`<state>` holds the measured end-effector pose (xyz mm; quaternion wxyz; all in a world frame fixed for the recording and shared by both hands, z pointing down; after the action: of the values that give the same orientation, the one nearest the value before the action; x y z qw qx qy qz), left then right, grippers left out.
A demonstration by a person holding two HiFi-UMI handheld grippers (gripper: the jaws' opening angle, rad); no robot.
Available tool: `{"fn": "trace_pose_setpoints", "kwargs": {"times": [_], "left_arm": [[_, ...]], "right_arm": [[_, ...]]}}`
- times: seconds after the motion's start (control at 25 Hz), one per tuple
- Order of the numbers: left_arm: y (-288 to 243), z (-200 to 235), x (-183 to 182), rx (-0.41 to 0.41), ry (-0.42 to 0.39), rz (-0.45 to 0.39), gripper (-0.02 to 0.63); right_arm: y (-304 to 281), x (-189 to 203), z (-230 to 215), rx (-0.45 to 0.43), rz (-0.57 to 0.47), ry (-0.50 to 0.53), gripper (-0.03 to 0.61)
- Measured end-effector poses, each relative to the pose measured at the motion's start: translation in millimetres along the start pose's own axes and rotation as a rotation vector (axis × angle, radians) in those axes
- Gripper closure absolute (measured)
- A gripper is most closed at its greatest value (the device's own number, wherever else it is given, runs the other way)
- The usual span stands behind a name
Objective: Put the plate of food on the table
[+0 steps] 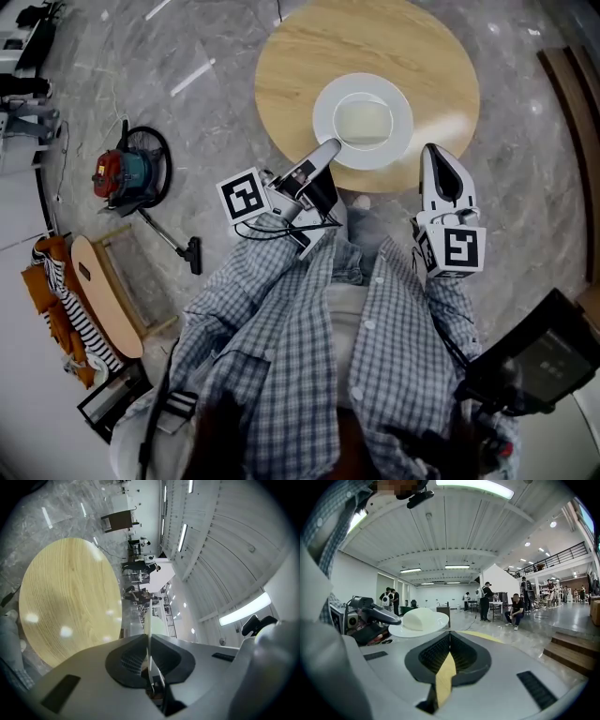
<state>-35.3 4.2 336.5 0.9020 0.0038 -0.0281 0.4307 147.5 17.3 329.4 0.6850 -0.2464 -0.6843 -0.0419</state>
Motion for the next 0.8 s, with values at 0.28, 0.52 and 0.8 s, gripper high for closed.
{"fn": "trace_pose_setpoints", "kwargs": {"times": [0.28,0.52,0.8], "left_arm": [[-8,13,-2,-0.012,0.016,0.037,0.593],[-17,22,-17,-0.014,0.019,0.060,0.593],[-31,43,-52,-0.019,0.030,0.069,0.593]], "right_arm": [[-4,7,4,-0.066,0.012,-0.118,0.571],[-19,9,-1,-0.108,0.047,-0.385,0.570],[-65,17,0,-0.126,0.127,-0.477,0.546]]}}
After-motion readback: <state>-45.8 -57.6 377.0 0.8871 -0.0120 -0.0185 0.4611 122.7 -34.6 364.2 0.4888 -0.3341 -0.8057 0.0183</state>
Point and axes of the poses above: the fingertips, and each gripper's own axes: y backward along the fingers, z to its left, x out of its underside, the point moved 3 cm from there along y, backward along the fingers, and after that the axes turned 2 degrees about z, right-handed, at the moved point
